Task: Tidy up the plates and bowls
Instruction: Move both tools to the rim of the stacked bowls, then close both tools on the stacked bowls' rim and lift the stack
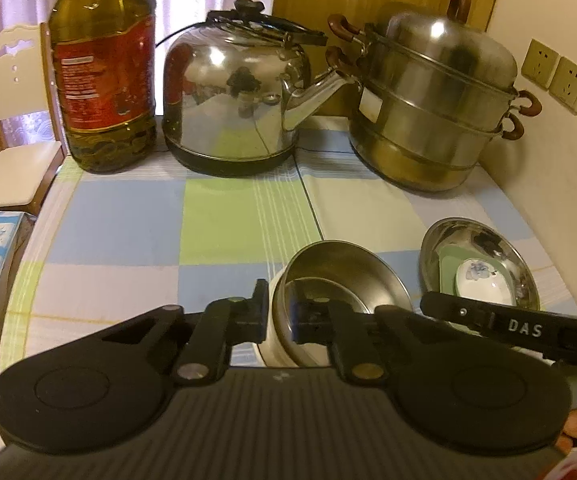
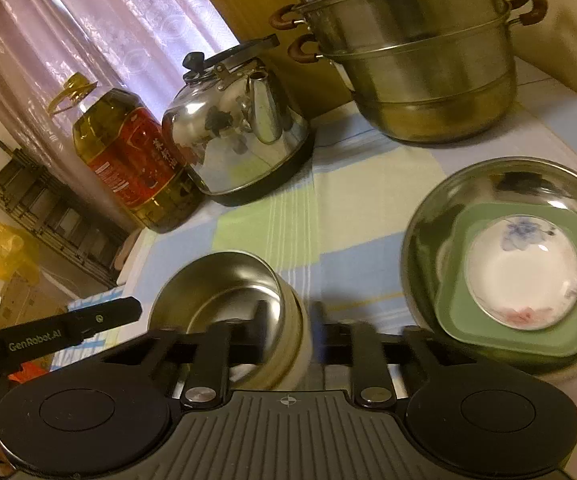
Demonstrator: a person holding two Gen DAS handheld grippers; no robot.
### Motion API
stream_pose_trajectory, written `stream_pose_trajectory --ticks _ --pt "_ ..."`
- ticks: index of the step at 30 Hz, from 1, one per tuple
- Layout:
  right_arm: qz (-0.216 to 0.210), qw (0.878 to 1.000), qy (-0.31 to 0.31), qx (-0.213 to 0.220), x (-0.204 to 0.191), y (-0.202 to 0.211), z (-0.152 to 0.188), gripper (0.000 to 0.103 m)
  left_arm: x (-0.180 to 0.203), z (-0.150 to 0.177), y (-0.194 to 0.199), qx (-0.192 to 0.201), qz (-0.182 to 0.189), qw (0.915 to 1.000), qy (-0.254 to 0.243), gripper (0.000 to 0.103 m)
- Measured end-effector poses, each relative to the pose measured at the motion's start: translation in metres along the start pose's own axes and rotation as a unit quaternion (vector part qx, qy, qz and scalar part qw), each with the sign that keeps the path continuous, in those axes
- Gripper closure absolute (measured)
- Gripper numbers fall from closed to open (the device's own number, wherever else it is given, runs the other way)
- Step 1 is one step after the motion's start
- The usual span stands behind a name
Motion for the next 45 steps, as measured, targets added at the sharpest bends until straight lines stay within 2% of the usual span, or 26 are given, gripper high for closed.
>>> stream_pose_trajectory --ticks 3,5,9,13,17,21,23,24,26,31,32,33,36,45 --pt "-0.002 1.000 0.003 -0.003 -0.001 -0.010 -0.002 0.100 -0.001 -0.002 -0.008 -0.005 0.003 1.0000 -0.001 0.100" --pt "-0.005 1.000 0.007 0.000 -0.002 -0.013 -0.003 0.101 -0.001 -0.003 -0.011 -0.005 0.009 0.9999 -0.003 0.102" --pt "0.002 1.000 0.022 -0.004 -0.005 -0.016 -0.005 0.101 -0.001 -0.005 -0.016 -0.008 0.011 0.9999 -0.004 0.102" --pt "0.004 1.000 0.021 -0.019 -0.004 -0.022 -0.004 0.101 -0.007 0.002 -0.028 -0.034 0.011 0.9993 0.009 0.102" --pt "-0.002 1.000 0.012 -0.024 -0.001 -0.023 -0.003 0.101 -0.010 0.003 -0.029 -0.033 0.017 0.9991 0.017 0.102" --pt "-0.001 1.000 -0.009 -0.025 0.003 -0.021 -0.008 0.100 -0.012 0.002 -0.030 -0.038 0.011 0.9989 0.025 0.095" --pt "-0.003 1.000 -0.013 -0.026 0.004 -0.022 -0.007 0.095 -0.013 0.003 -0.031 -0.042 0.015 0.9984 0.033 0.093" --pt "-0.007 0.999 -0.016 -0.029 0.004 -0.023 -0.007 0.085 -0.014 0.005 -0.033 -0.046 0.018 0.9981 0.037 0.092" --pt "-0.009 0.999 -0.023 -0.033 0.006 -0.026 -0.004 0.076 -0.014 0.008 -0.035 -0.052 0.021 0.9976 0.040 0.091" --pt "-0.020 0.998 -0.036 -0.048 0.007 -0.037 0.001 0.076 -0.012 0.011 -0.042 -0.065 0.031 0.9965 0.044 0.092" --pt "-0.023 0.998 -0.039 -0.050 0.007 -0.038 0.001 0.078 -0.012 0.011 -0.043 -0.065 0.032 0.9964 0.045 0.092" --pt "-0.023 0.998 -0.040 -0.051 0.007 -0.039 0.001 0.084 -0.012 0.011 -0.043 -0.065 0.031 0.9963 0.046 0.092" --pt "-0.010 0.998 -0.037 -0.058 0.006 -0.040 -0.001 0.087 -0.015 0.010 -0.044 -0.072 0.040 0.9950 0.056 0.092" --pt "0.016 0.996 -0.039 -0.084 -0.001 -0.037 -0.005 0.088 -0.022 0.010 -0.049 -0.089 0.048 0.9915 0.081 0.093"
Point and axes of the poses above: each gripper's, at about its wrist camera, not at the fingertips, and y roughly against the way its jaws point, x to its right, z to its underside, the point moved 9 cm from there along -y, roughly the way its jaws point, and after that the axes turned 10 degrees about -x, right-handed, at the moved point
